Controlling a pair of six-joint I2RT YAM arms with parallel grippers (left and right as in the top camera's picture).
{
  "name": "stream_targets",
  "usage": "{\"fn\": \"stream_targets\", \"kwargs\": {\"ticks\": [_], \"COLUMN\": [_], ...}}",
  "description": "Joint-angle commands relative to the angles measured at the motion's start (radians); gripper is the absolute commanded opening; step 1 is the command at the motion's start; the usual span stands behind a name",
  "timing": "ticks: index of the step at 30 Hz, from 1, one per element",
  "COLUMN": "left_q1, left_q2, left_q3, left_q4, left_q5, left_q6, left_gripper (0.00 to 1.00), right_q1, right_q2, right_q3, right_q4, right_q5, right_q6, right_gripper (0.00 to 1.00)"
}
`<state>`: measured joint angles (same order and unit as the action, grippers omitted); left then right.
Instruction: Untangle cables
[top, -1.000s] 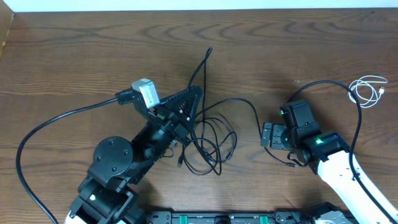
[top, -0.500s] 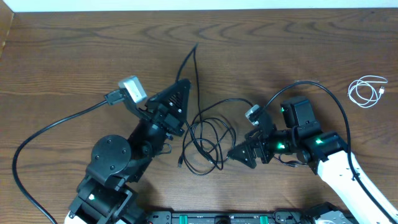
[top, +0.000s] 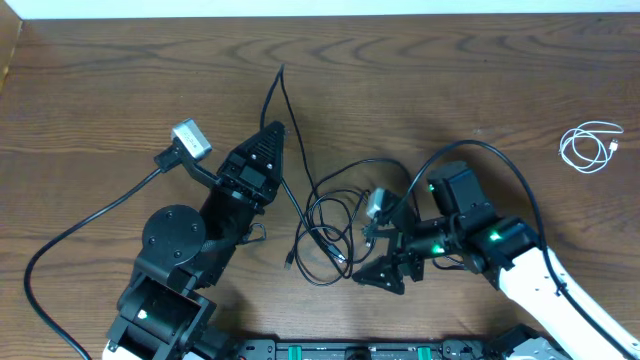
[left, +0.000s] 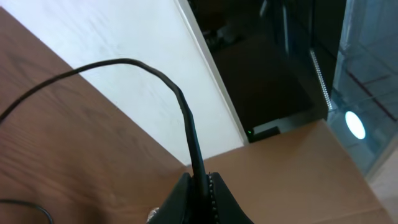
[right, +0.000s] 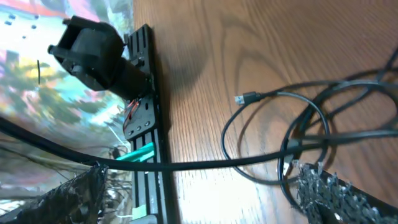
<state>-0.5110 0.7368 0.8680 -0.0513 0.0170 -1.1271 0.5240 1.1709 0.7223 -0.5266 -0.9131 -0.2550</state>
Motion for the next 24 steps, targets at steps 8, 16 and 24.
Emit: {"fn": "stream_targets", "kwargs": {"ticks": [8, 16, 24], "left_q1": [0.023, 0.052, 0.052], "left_q2": [-0.006, 0.000, 0.000], "left_q3": [0.014, 0.014, 0.014], "left_q4": [-0.001, -0.031, -0.014], "left_q5": [0.016, 0.087, 0.126], "left_q6": [-0.037, -0.039, -0.109], "left_gripper": [0.08, 0.08, 0.08], "right_q1": [0.092, 0.130, 0.171], "right_q2": [-0.006, -0.006, -0.006], "right_q3": [-0.005, -0.005, -0.005], "right_q4": [-0.005, 0.045, 0.150], "right_q5": [0.056, 0.181, 0.261], "right_q6": [-0.050, -0.064, -0.063], "right_gripper": [0.97, 0.96, 0.85]}}
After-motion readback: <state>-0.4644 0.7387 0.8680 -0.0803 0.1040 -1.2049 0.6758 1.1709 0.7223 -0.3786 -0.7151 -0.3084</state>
